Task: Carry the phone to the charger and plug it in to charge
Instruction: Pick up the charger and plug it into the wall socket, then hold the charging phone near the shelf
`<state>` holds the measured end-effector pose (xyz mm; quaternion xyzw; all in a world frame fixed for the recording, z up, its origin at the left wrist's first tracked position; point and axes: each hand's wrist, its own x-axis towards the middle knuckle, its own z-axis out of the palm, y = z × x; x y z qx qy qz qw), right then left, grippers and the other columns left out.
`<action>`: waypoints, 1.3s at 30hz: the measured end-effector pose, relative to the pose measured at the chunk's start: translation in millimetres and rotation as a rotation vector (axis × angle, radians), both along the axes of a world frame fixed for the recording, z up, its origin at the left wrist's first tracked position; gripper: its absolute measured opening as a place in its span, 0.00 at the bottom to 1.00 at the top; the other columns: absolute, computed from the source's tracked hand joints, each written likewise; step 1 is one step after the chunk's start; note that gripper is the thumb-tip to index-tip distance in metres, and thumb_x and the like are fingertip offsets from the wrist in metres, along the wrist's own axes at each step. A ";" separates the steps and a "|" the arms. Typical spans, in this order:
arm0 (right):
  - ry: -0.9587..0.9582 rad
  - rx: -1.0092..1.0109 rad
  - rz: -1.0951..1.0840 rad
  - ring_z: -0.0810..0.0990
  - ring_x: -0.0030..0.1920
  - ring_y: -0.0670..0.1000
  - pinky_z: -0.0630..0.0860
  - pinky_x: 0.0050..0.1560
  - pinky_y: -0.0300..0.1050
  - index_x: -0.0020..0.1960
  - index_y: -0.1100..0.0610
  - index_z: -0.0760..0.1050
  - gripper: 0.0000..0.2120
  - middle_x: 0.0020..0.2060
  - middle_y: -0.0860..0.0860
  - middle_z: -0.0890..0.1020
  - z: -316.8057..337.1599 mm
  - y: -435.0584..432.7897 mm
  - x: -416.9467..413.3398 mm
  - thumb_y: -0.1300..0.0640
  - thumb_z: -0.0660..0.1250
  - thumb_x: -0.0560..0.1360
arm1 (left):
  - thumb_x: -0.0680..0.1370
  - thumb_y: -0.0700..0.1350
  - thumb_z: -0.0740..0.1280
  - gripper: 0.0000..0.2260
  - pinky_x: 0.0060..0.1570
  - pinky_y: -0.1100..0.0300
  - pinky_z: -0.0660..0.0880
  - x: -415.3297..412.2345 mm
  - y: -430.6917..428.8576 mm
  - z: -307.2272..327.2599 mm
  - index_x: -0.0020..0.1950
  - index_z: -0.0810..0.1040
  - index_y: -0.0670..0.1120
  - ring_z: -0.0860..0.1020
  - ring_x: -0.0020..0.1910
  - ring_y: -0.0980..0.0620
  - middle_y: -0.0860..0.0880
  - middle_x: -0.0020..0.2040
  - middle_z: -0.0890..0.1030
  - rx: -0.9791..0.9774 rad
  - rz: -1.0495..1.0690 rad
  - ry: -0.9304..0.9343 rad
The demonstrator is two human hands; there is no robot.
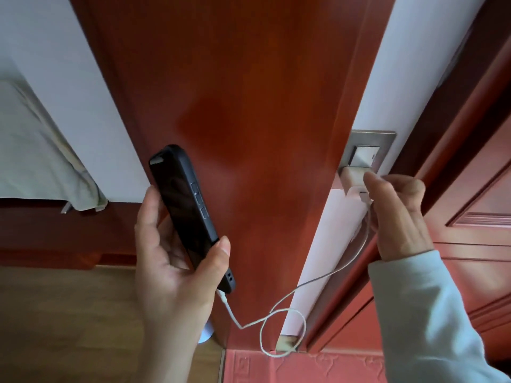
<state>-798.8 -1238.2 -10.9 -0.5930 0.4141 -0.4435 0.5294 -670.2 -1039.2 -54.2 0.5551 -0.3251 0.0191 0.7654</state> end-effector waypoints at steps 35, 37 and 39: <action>-0.137 0.100 0.654 0.79 0.64 0.43 0.75 0.61 0.48 0.54 0.34 0.78 0.18 0.60 0.40 0.83 -35.5 225.3 253.9 0.38 0.65 0.65 | 0.65 0.53 0.75 0.44 0.69 0.46 0.72 230.9 169.3 -52.4 0.79 0.61 0.56 0.71 0.73 0.51 0.52 0.74 0.69 0.376 0.225 0.158; -0.116 0.146 0.682 0.79 0.64 0.43 0.74 0.60 0.47 0.54 0.33 0.78 0.18 0.60 0.40 0.83 -47.3 219.0 273.4 0.37 0.65 0.64 | 0.65 0.53 0.75 0.44 0.68 0.47 0.73 242.7 164.1 -59.1 0.79 0.61 0.57 0.72 0.72 0.52 0.53 0.73 0.69 0.422 0.255 0.179; -0.101 0.197 0.699 0.79 0.64 0.43 0.74 0.59 0.47 0.54 0.34 0.78 0.19 0.60 0.40 0.83 -58.9 209.1 294.6 0.37 0.64 0.64 | 0.66 0.49 0.76 0.44 0.66 0.54 0.75 257.3 156.1 -66.8 0.79 0.61 0.57 0.74 0.69 0.53 0.52 0.72 0.70 0.472 0.289 0.193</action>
